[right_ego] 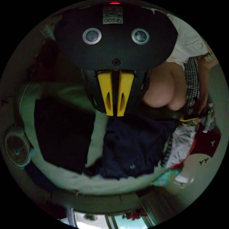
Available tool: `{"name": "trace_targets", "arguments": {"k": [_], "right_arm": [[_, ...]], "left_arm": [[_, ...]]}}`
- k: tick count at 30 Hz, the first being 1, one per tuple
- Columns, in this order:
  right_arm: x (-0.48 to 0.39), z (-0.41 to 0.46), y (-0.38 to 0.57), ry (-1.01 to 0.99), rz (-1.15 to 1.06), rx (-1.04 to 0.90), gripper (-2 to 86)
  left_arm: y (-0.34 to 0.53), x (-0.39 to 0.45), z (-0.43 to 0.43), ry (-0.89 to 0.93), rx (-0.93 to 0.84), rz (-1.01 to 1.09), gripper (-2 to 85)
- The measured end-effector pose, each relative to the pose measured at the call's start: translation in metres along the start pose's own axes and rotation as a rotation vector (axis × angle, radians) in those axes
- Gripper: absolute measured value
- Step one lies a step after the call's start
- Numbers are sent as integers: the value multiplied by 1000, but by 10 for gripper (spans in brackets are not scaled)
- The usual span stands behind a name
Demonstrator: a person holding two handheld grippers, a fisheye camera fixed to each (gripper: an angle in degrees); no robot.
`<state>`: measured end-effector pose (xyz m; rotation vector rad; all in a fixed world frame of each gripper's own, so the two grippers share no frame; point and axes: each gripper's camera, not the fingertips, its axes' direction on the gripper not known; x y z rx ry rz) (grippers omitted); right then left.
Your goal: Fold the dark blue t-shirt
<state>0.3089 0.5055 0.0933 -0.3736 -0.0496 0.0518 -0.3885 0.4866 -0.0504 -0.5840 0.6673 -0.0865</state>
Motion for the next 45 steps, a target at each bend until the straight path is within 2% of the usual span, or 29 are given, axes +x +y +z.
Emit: {"name": "trace_targets", "arguments": {"k": [5,9,14,18,22,24,26,30,33,35,39,42,45], "right_arm": [[-1,28,-3,89,-13,-60,37],[3,8,-36,60,-8,47,64],[-25,-21,-126,-8,-55,269,93],[-75,0,-230,50,-134,312,107],[-112,40,-324,78,-180,297,109],[-128,74,-392,118,-179,289,106],[-138,103,-444,140,-163,259,98],[-159,171,-548,231,-112,153,47],[-158,211,-601,373,14,99,17],[-150,214,-623,336,129,166,5],[-140,216,-670,205,310,130,-9],[-155,212,-686,116,315,59,-11],[-190,193,-683,175,204,91,-9]], "left_arm": [[19,-12,-18,-48,66,-72,37],[-10,15,-45,-115,154,1,13],[-121,68,-67,-104,379,85,-5],[-200,76,-54,-115,395,4,-7],[-229,61,-27,-113,409,-34,-7],[-236,46,-19,-70,338,-108,-7],[-242,39,-30,11,393,-54,-7],[-253,26,-48,-153,405,-49,-7],[-256,-6,-49,-104,400,-109,-7],[-258,-30,-48,30,405,-133,-7],[-259,-47,-55,67,428,-120,-7],[-259,-63,-62,24,444,-128,-6],[-257,-92,-65,52,442,-169,-7]]}}
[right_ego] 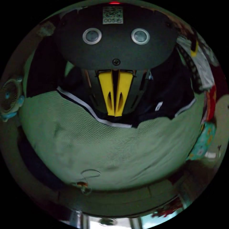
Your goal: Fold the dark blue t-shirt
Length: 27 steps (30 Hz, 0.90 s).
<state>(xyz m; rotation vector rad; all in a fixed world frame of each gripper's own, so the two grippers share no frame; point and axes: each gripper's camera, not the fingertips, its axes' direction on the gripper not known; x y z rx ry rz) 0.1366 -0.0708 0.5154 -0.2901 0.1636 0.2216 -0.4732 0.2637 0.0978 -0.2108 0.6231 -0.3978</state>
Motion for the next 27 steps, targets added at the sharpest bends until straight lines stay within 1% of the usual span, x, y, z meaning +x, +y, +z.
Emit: {"name": "trace_targets", "arguments": {"k": [2,4,6,7,9,10,12,15,16,18,21,25,26,27], "right_arm": [[-20,-19,11,25,-62,80,-8],[-44,-39,22,-25,-116,174,-6],[-96,-58,37,-184,-273,268,3],[-113,-61,41,-224,-324,279,14],[-186,-61,53,-347,-524,260,59],[-204,-58,54,-371,-558,245,70],[-270,-38,51,-436,-634,171,97],[-333,-4,34,-390,-624,104,92],[-343,1,29,-377,-620,101,90],[-376,21,11,-273,-582,84,81],[-406,47,-7,-223,-579,13,61],[-417,61,-16,-162,-613,45,11],[-411,59,-21,-171,-583,44,-5],[-401,54,-25,-236,-564,51,-9]], "left_arm": [[-2,-22,-7,14,22,-32,-7],[-4,-35,-11,-13,38,-47,-7],[-6,-45,-13,-39,48,-57,-7],[-8,-51,-13,-47,44,-63,-7],[-10,-59,-12,-57,37,-66,-7],[-12,-63,-12,-73,40,-70,-7],[-14,-70,-12,-91,45,-78,-7],[-18,-82,-10,-94,51,-96,-7],[-19,-87,-7,-90,43,-110,-7],[-22,-92,-5,-74,45,-119,-7],[-28,-94,1,-78,44,-116,-7],[-34,-92,15,-65,13,-102,-7],[-35,-91,18,-62,7,-101,-7],[-36,-90,19,-61,5,-101,-7]]}}
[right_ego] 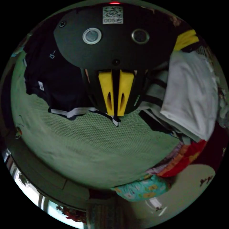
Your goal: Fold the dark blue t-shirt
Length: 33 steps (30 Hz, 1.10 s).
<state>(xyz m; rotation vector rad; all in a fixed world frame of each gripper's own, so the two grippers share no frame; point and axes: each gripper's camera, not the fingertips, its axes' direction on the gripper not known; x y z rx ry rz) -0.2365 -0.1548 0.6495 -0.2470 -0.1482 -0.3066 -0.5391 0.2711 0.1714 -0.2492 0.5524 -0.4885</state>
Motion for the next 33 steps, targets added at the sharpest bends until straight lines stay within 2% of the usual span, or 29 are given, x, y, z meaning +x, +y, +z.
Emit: {"name": "trace_targets", "arguments": {"k": [5,9,14,16,18,19,22,25,27,28,30,33], "right_arm": [[45,-55,20,-251,128,203,-13],[42,-98,21,-416,55,282,-13],[8,-100,17,-345,-103,247,7],[3,-80,14,-324,-112,151,35],[6,-50,14,-348,-112,-25,64],[10,-49,16,-359,-97,-32,70],[34,-86,43,-422,-76,104,75],[61,-146,101,-364,-104,271,75],[91,-183,156,-209,-70,294,74],[100,-190,170,-147,-64,291,73],[144,-207,227,137,62,246,66],[209,-212,291,318,264,86,45]], "left_arm": [[-2,9,8,34,20,-16,-7],[-3,26,17,4,11,1,-7],[-2,49,29,-13,22,-10,-7],[-1,58,33,-2,28,-18,-7],[0,69,37,-7,33,-18,-7],[1,78,40,-13,36,-11,-7],[2,102,50,-16,34,5,-7],[3,133,65,6,11,37,-7],[4,156,75,17,-8,59,-7],[6,174,82,22,-14,83,-7],[8,206,94,16,-28,127,-7],[15,265,117,1,-74,219,-7]]}}
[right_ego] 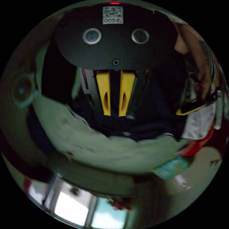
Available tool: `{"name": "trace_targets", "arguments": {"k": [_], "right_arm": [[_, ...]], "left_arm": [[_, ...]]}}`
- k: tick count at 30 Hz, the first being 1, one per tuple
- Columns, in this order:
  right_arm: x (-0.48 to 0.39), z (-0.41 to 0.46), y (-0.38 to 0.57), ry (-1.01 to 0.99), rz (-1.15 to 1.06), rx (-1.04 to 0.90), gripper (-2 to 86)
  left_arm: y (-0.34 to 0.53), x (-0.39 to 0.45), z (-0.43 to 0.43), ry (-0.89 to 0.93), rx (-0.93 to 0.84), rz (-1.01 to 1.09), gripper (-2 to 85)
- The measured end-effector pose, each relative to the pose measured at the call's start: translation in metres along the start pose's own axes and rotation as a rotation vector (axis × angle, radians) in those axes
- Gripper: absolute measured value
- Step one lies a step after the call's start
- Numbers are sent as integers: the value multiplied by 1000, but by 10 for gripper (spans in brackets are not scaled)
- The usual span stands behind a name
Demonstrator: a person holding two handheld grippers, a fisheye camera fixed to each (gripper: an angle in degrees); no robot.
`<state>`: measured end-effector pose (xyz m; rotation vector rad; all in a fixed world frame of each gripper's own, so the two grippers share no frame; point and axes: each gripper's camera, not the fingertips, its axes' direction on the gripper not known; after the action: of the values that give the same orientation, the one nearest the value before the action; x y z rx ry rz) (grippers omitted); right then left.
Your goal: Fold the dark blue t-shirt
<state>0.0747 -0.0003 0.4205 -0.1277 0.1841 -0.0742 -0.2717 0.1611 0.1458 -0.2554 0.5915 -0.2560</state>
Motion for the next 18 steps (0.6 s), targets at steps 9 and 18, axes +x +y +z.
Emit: {"name": "trace_targets", "arguments": {"k": [9,18], "right_arm": [[116,17,98,55,103,-238,-11],[206,26,170,-83,151,-270,32]], "left_arm": [[-1,191,61,99,-124,250,-7],[30,378,112,267,-201,503,16]]}}
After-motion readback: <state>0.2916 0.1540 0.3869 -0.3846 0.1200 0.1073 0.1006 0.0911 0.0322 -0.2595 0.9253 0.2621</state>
